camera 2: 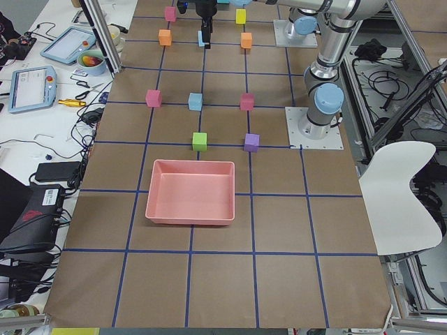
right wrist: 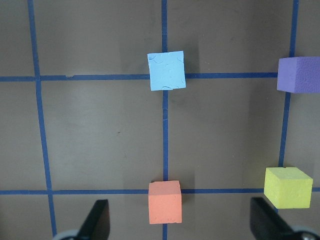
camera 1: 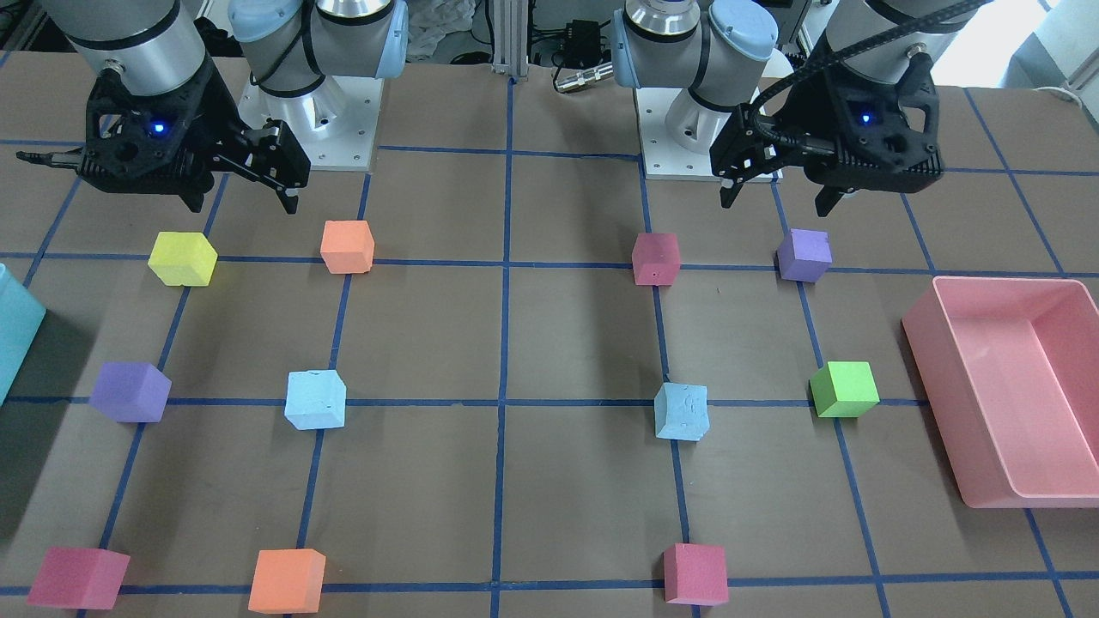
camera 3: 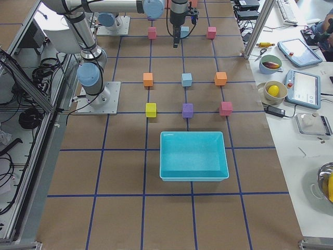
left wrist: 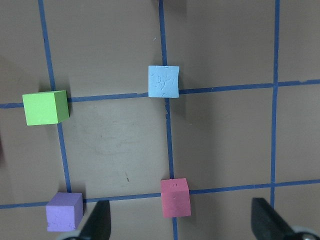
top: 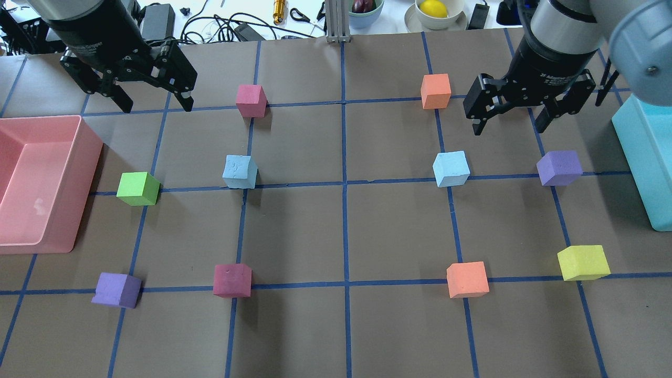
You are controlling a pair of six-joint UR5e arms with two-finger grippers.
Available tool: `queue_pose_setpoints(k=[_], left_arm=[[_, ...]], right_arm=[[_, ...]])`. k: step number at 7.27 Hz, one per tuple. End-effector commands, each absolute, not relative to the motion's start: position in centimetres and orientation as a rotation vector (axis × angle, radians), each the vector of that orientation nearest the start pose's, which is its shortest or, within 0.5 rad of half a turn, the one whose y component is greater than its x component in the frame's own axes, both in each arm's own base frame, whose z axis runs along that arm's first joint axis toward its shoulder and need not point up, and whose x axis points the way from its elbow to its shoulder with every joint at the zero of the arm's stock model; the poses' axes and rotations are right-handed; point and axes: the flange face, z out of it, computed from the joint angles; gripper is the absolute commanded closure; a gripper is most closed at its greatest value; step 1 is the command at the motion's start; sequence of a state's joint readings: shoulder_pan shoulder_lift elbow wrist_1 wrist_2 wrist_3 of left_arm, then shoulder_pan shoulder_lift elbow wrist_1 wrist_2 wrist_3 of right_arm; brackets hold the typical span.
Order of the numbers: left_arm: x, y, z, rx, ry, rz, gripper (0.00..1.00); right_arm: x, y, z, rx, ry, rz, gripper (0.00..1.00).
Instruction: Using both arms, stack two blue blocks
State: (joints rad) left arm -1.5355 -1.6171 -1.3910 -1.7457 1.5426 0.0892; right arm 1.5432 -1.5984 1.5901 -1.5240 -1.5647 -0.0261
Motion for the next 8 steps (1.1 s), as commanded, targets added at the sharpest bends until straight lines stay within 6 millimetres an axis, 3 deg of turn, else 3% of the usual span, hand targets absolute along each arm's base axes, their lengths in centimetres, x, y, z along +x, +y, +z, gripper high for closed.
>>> queue_pose_setpoints(k=[1,3,4,5,6,7,8], left_arm=[[-12.0,-50.5,52.8,0.076,3.178,0.087,0.00],[-11.9,-50.2,52.2,0.088,3.166,0.109,0.00],[-11.8,-50.7,50.8,0.071,3.167,0.153,0.00],[-11.8,-52.9,49.4,0.077,3.172,0.064,0.00],[-12.0,-54.7,46.2,0.116,3.167,0.005,0.00],[-12.1,-55.9,41.4,0.092,3.169,0.019,0.00],[-12.0,-57.0,37.9,0.090,3.168,-0.034,0.00]], right_arm=[[12.1,-47.9,48.6,0.003,3.135,0.067,0.00],[12.0,-47.9,48.6,0.007,3.135,0.067,0.00],[12.0,-47.9,48.6,0.005,3.135,0.067,0.00],[12.0,-47.9,48.6,0.003,3.135,0.072,0.00],[12.0,-47.9,48.6,0.003,3.135,0.072,0.00],[12.1,-48.1,48.3,-0.002,3.133,0.074,0.00],[12.1,-49.1,46.6,-0.016,3.131,0.112,0.00]])
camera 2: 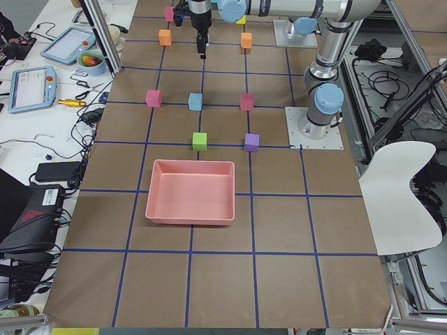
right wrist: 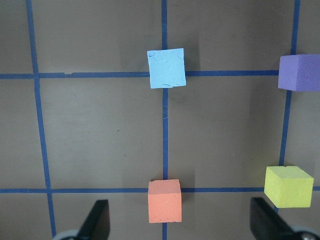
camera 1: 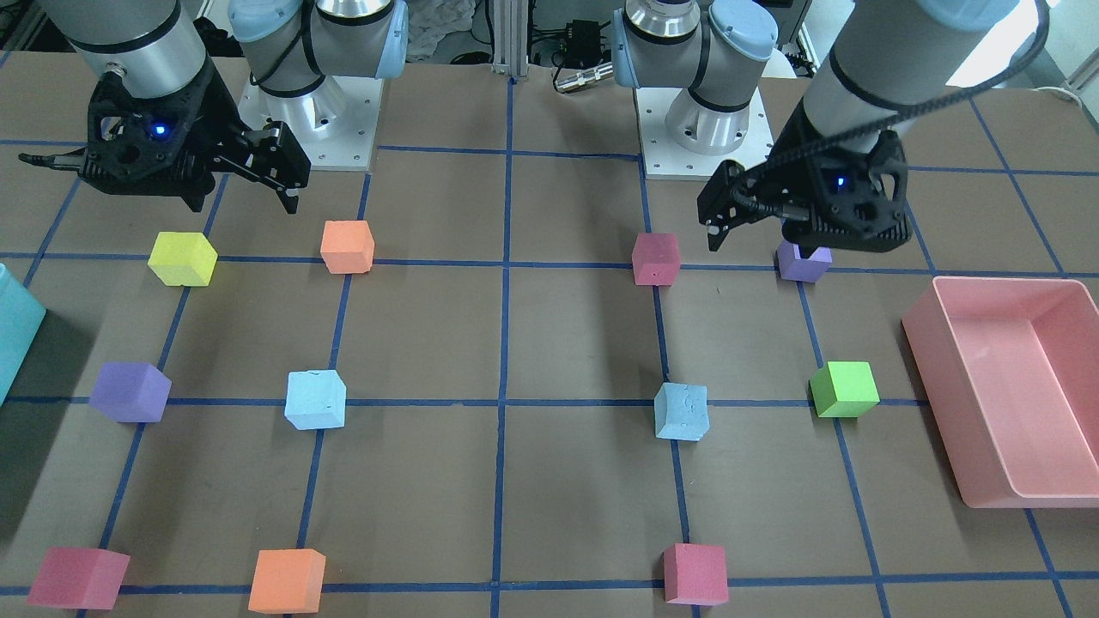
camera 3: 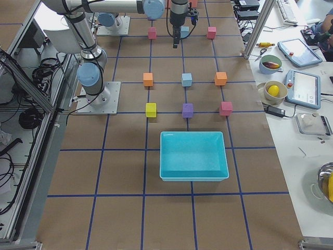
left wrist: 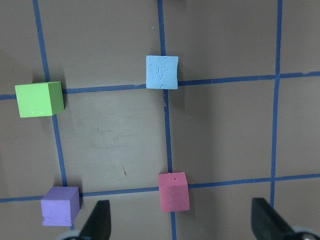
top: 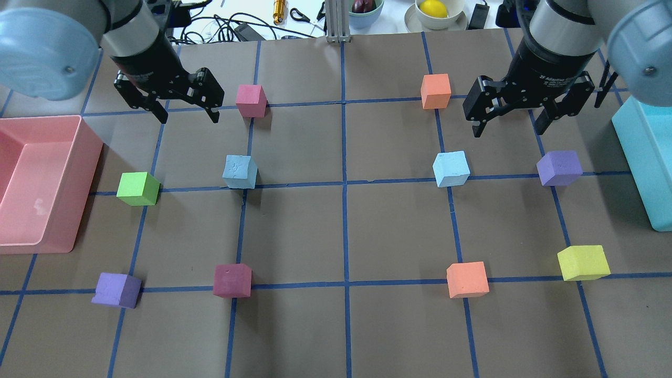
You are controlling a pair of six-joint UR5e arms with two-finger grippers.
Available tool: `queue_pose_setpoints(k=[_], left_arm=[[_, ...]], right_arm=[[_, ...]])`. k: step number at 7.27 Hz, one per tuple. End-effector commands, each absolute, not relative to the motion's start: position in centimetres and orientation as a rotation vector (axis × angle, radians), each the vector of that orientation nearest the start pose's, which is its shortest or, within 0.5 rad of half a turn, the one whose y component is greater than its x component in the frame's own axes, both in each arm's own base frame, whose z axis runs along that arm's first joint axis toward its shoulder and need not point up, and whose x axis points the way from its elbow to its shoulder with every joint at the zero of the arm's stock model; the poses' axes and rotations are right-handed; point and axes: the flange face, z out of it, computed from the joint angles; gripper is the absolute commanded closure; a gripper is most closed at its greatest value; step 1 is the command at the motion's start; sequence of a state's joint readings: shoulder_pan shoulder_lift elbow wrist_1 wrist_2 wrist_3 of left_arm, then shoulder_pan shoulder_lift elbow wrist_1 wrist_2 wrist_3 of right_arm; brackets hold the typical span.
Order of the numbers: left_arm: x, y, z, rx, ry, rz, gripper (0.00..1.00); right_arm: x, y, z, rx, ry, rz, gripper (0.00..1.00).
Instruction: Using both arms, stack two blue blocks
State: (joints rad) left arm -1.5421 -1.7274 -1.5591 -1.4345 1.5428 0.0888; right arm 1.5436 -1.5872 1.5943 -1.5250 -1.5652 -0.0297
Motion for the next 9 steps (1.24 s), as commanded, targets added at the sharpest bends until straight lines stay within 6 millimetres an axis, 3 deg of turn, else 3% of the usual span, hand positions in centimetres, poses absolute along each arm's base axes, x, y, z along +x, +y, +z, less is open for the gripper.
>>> queue_pose_setpoints(k=[1,3,5,6,7,9], left_arm=[[-12.0,-57.9,34.5,0.085,3.170,-0.022,0.00],[-12.0,-59.2,30.0,0.085,3.175,0.038,0.00],[-12.1,-59.7,26.2,0.083,3.177,0.131,0.00],[-12.5,-59.8,24.1,0.093,3.179,0.107,0.00],[-12.9,-59.5,22.3,0.103,3.178,0.066,0.00],[-13.3,-58.7,20.8,0.118,3.176,0.090,0.00]], right_arm=[[11.9,-49.7,45.8,-0.014,3.130,0.132,0.00],[11.8,-54.5,40.0,-0.021,3.129,0.108,0.00],[11.9,-57.1,33.7,-0.021,3.123,0.112,0.00],[11.9,-58.4,31.8,-0.021,3.125,0.043,0.00],[11.8,-58.8,27.5,-0.023,3.125,0.099,0.00],[12.0,-57.8,22.7,-0.018,3.113,0.127,0.00]])
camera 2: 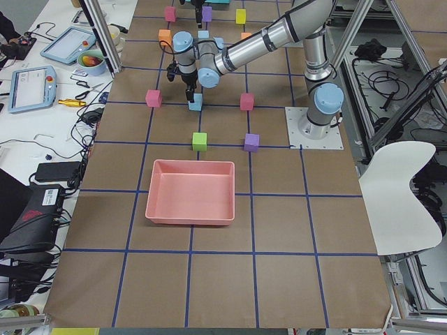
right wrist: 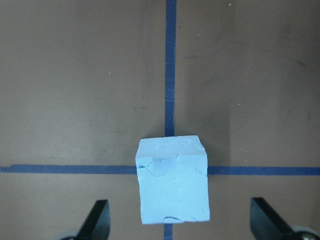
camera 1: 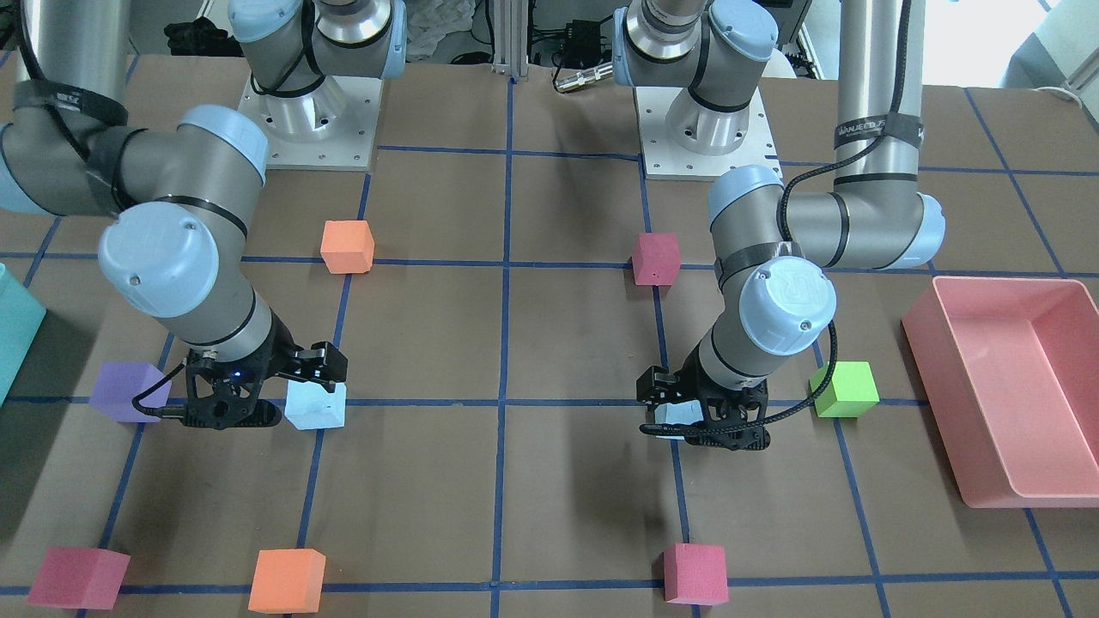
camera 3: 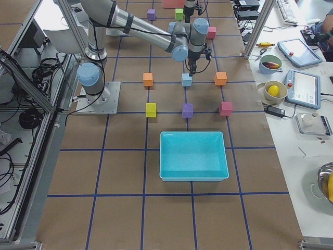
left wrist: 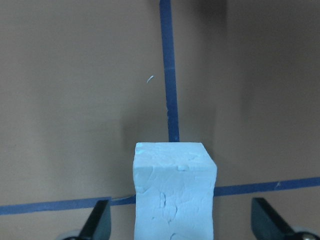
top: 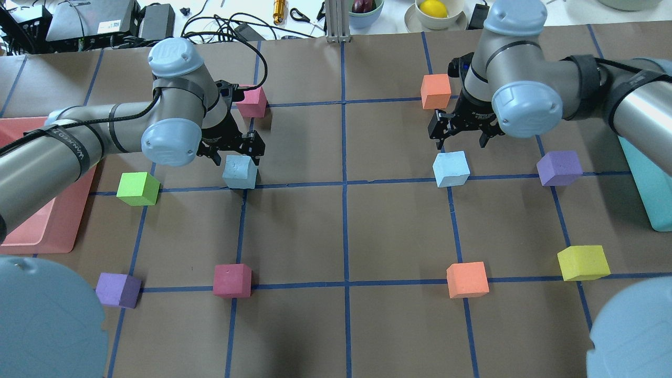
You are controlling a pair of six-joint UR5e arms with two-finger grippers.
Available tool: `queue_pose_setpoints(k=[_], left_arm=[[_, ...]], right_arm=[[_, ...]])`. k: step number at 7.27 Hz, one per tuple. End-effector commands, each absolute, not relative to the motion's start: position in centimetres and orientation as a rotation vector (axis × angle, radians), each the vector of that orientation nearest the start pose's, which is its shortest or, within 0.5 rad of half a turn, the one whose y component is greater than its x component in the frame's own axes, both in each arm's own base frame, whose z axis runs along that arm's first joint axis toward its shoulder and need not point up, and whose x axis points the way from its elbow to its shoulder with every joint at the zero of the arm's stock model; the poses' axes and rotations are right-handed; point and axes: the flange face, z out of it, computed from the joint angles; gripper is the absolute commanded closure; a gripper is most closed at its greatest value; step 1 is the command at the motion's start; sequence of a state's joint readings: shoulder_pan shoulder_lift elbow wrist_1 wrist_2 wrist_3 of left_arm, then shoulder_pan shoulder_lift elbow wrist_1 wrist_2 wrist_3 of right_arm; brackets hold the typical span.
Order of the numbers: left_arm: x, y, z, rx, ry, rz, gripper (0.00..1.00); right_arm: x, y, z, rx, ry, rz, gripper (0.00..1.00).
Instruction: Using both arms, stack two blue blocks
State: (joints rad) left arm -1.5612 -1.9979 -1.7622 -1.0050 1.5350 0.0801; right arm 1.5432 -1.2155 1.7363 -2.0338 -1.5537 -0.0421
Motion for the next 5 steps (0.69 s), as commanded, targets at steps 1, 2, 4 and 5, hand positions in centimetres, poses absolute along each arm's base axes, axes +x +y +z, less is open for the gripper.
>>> queue_pose_setpoints(k=[1,2,4,5], left_arm=[[-13.2,-58.4,20.0,0.132,3.165,0.117,0.00],[-13.2,-58.2,19.7,0.125,3.165,0.127,0.00],[-13.3,-58.5,19.4,0.115,3.174,0.110,0.03],[-13.3,-58.6,19.2,0.115,3.176,0.100,0.20]], right_arm=[[12.0,-57.5,21.3,-0.020,3.112,0.113,0.00],[12.0,-57.4,20.6,-0.023,3.116,0.130,0.00],[11.9,-57.8,19.2,-0.023,3.121,0.121,0.00],[12.0,-57.8,19.2,-0.020,3.111,0.113,0.30]])
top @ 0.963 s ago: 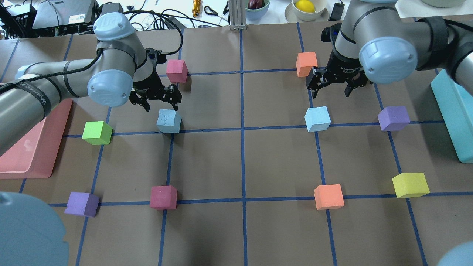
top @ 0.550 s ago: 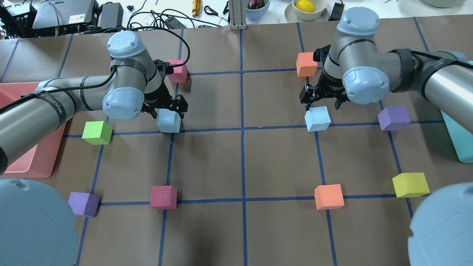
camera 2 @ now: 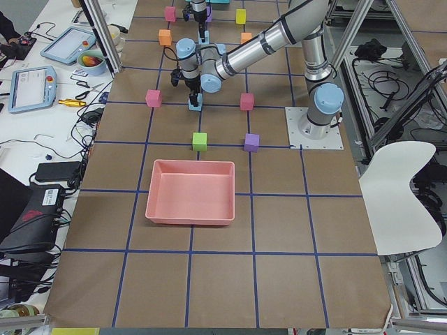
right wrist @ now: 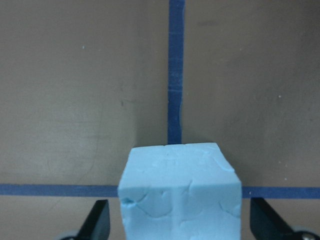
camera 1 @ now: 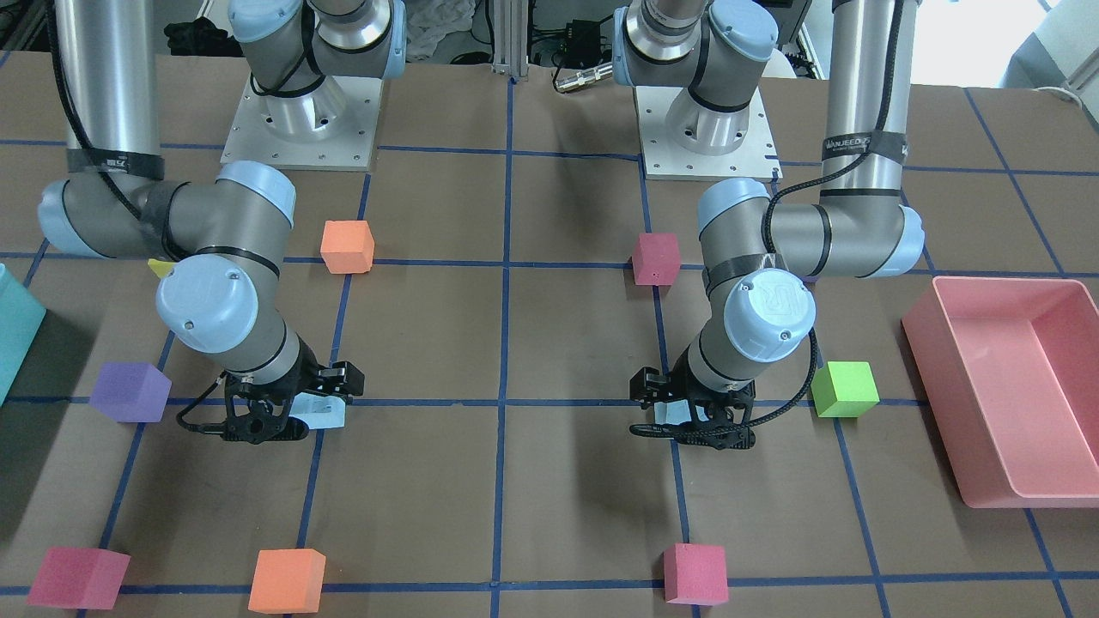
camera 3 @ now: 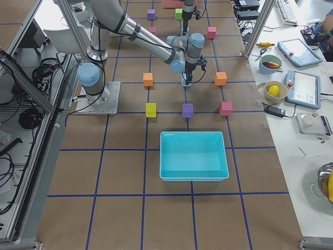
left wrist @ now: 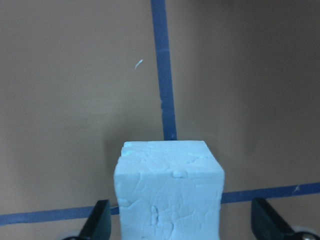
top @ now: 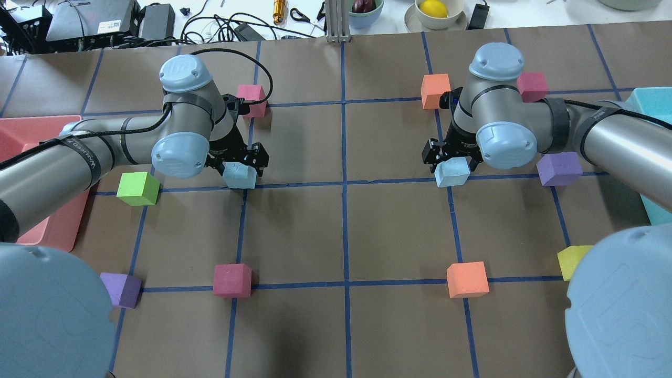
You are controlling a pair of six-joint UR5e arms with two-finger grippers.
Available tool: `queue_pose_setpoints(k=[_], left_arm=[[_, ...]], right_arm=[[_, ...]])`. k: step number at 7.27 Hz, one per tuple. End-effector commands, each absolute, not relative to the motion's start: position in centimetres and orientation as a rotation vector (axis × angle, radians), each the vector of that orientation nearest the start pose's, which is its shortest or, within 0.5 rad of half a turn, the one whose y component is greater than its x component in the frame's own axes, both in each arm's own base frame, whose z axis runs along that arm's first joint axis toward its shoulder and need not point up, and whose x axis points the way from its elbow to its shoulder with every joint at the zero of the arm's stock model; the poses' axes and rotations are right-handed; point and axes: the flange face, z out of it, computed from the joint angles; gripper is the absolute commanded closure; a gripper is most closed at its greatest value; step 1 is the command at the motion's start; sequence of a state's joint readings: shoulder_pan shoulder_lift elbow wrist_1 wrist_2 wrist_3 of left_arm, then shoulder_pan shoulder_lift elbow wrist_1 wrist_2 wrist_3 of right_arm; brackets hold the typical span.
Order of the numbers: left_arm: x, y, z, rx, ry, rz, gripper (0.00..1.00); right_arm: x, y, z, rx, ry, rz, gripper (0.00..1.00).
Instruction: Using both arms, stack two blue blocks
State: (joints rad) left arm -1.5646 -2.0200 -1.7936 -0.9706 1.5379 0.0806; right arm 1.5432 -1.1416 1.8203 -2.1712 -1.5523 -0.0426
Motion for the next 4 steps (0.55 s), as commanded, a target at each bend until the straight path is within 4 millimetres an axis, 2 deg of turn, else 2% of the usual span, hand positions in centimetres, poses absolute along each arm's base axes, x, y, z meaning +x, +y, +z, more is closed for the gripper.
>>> queue_pose_setpoints(k=[1,2,3,4], left_arm=[[-13.4,-58.8,19.4,0.120,3.176,0.093,0.47],[-13.3,-58.8,19.5,0.144,3.168,0.090,0.71],[-13.3,-58.8,19.5,0.149,3.166,0.090,0.86],[-13.3,-58.9,19.5,0.152,3.166,0.088,0.92]], right_arm=[[12.0,-57.8,19.1,-0.018,3.112,0.118,0.73],[12.0,-57.8,19.2,-0.020,3.114,0.121,1.00],[11.9,-58.2,20.2,-0.011,3.117,0.097,1.00],[13.1,-58.5,23.2,-0.004,3.113,0.050,1.00]])
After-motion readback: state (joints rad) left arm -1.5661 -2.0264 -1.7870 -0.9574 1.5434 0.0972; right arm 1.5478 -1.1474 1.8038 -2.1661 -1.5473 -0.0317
